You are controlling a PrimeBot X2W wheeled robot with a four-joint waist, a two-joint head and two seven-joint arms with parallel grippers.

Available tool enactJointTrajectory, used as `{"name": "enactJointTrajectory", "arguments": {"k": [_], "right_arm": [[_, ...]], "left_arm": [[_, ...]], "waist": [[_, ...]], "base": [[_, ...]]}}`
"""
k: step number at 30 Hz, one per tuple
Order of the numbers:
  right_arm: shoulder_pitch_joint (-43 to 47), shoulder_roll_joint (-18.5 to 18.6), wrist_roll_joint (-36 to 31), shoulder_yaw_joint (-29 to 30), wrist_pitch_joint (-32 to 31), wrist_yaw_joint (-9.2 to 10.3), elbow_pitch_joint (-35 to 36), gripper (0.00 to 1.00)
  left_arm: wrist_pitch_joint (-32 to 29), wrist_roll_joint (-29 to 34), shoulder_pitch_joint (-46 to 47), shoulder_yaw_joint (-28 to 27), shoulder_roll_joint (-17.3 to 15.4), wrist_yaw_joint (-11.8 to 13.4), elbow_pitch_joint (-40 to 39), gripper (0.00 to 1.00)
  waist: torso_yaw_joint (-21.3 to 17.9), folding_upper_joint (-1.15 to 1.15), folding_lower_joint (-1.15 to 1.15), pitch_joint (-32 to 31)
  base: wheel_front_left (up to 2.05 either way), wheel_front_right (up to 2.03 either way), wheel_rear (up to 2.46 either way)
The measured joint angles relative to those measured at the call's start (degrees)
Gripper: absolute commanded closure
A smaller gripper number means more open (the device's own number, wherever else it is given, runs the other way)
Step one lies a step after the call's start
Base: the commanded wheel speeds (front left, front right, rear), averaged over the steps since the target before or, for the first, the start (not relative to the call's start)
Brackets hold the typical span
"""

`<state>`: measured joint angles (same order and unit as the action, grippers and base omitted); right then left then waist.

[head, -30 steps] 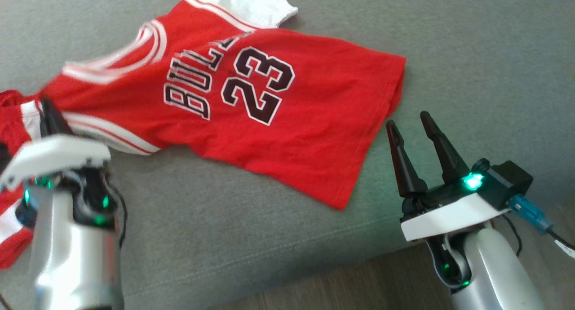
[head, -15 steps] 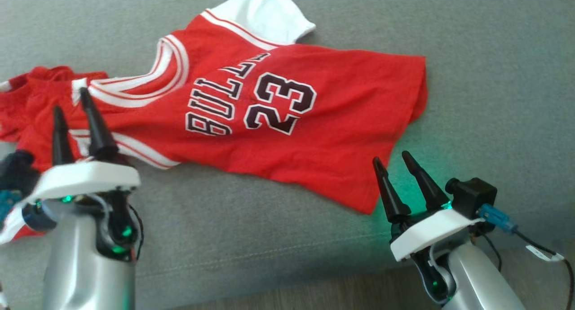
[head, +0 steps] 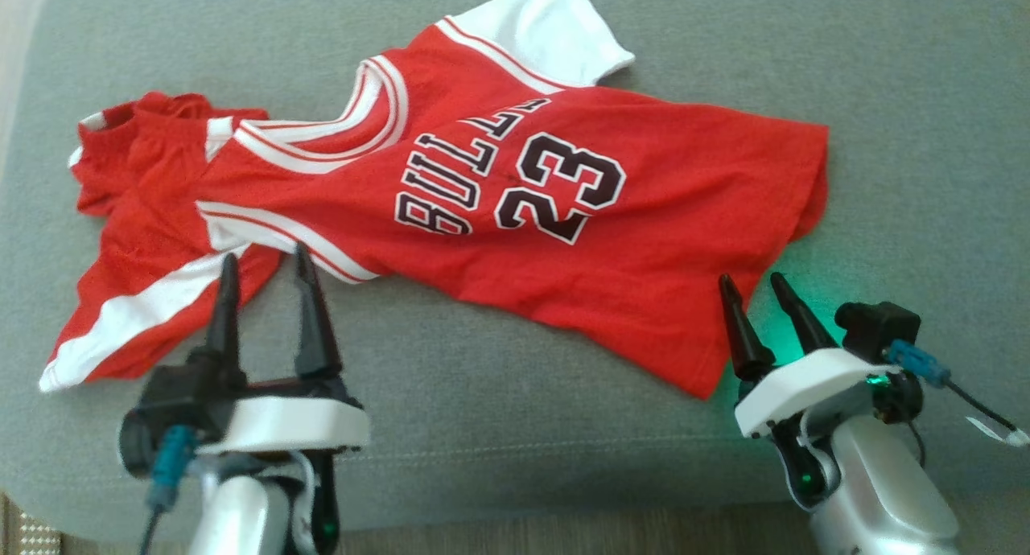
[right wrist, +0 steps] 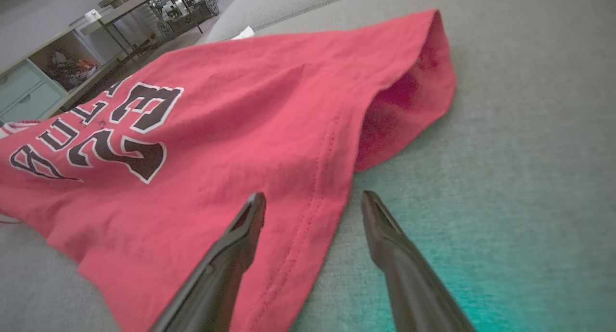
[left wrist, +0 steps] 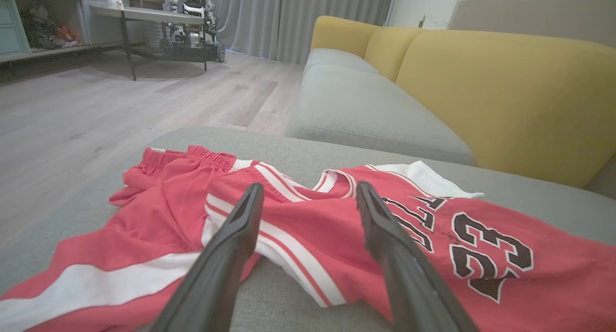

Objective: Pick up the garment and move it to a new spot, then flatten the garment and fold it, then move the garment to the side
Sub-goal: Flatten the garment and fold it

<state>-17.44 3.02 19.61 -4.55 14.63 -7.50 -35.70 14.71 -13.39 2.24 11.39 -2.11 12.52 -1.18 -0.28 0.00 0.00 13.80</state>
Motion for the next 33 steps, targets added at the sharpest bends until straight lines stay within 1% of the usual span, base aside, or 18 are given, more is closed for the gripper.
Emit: {"name": "enactJointTrajectory", "arguments": {"k": [1,2,3,4,5,6,8,15,18,20,22,24,27,30,31,32,33], "right_arm": [[-0.92,-0.02,1.97,-0.43,0.00,0.00,-1.70,0.00],[-0.92,-0.02,1.97,-0.43,0.00,0.00,-1.70,0.00],[-1.78,-0.03,3.68,-0.80,0.00,0.00,-3.45,0.00],[-2.56,-0.02,4.08,-0.83,0.00,0.00,-4.95,0.48],[-3.25,-0.03,4.07,-0.49,0.00,0.00,-5.92,0.85],[-3.84,-0.05,3.92,0.57,0.00,0.00,-6.23,1.00],[-4.83,-0.04,2.89,3.32,0.00,0.00,-4.98,1.00],[-6.23,-0.07,-1.87,15.34,0.00,0.00,7.04,1.00],[-7.10,-0.07,-3.31,19.20,0.01,0.00,11.57,1.00],[-7.93,-0.05,-4.42,21.17,0.01,0.00,12.91,1.00],[-8.99,-0.07,-6.41,22.60,0.01,0.00,13.11,1.00],[-10.99,-0.07,-9.89,23.76,0.01,0.00,12.14,1.00],[-16.69,-0.04,-14.08,24.90,0.01,0.00,7.70,1.00],[-24.23,0.12,-17.85,25.52,0.01,0.00,1.76,1.00],[-26.65,0.31,-19.08,26.13,0.01,0.00,-0.53,0.71],[-30.48,1.11,-22.04,27.65,0.01,0.00,-6.39,0.00],[-31.53,1.20,-23.08,28.63,0.01,0.00,-8.53,0.00]], "left_arm": [[0.00,0.58,-0.19,0.97,-0.04,0.20,-0.32,0.00],[0.00,0.58,-0.19,0.97,-0.04,0.20,-0.32,0.00],[0.00,1.00,-0.32,1.70,-0.05,0.42,-0.58,0.00],[0.00,1.20,-0.42,2.68,-0.10,0.67,-0.70,0.00],[0.00,1.22,-0.57,3.38,-0.11,0.68,-0.71,0.00],[0.00,1.60,-0.74,4.17,-0.14,0.68,-0.73,0.00],[0.00,2.20,-1.02,5.11,-0.20,1.15,-0.82,0.00],[0.00,2.56,-1.18,6.41,-0.33,1.66,-1.68,0.00],[0.00,2.56,-1.83,6.41,-0.34,1.68,-2.04,0.00],[0.00,2.55,-2.43,6.54,-0.35,1.67,-2.08,0.00],[0.00,2.56,-2.45,6.80,-0.35,1.62,-2.23,0.00],[0.00,2.67,-2.41,7.57,-0.38,1.56,-2.27,0.00],[0.00,3.24,-1.95,8.93,-0.38,1.13,-2.27,0.00],[0.00,3.23,-1.70,10.12,-0.43,1.12,-2.22,0.00],[0.00,3.23,-1.44,10.39,-0.43,1.12,-2.15,0.00],[0.00,3.23,-0.49,11.21,-0.45,1.12,-1.83,0.00],[0.00,3.24,0.08,11.80,-0.45,1.12,-1.71,0.00]], "waist": [[0.33,0.00,0.00,-0.06],[0.33,0.00,0.00,-0.06],[0.68,0.00,0.00,-0.16],[1.04,0.00,0.00,-0.28],[1.40,0.00,0.00,-0.44],[1.75,0.00,0.00,-0.62],[2.28,0.00,0.00,-1.08],[3.14,0.00,0.00,-2.05],[3.24,0.00,0.00,-2.50],[3.45,0.00,0.00,-2.70],[3.85,0.00,0.00,-2.75],[4.47,0.00,0.00,-2.56],[5.64,0.00,0.00,-1.92],[6.58,0.00,0.00,-0.61],[6.83,0.00,0.00,-0.11],[7.21,0.00,0.00,0.77],[7.34,0.00,0.00,1.16]], "base": [[0.00,0.00,0.00],[0.00,0.00,0.00],[0.00,0.00,0.00],[0.00,0.00,0.00],[0.00,0.00,0.00],[0.00,0.00,0.00],[0.00,0.00,0.00],[0.00,0.00,0.00],[0.00,0.00,0.00],[0.00,0.00,0.00],[0.00,0.00,0.00],[0.00,0.00,0.00],[0.00,0.00,0.00],[0.00,0.00,0.00],[0.00,0.00,0.00],[0.00,0.00,0.00],[0.00,0.00,0.00]]}}
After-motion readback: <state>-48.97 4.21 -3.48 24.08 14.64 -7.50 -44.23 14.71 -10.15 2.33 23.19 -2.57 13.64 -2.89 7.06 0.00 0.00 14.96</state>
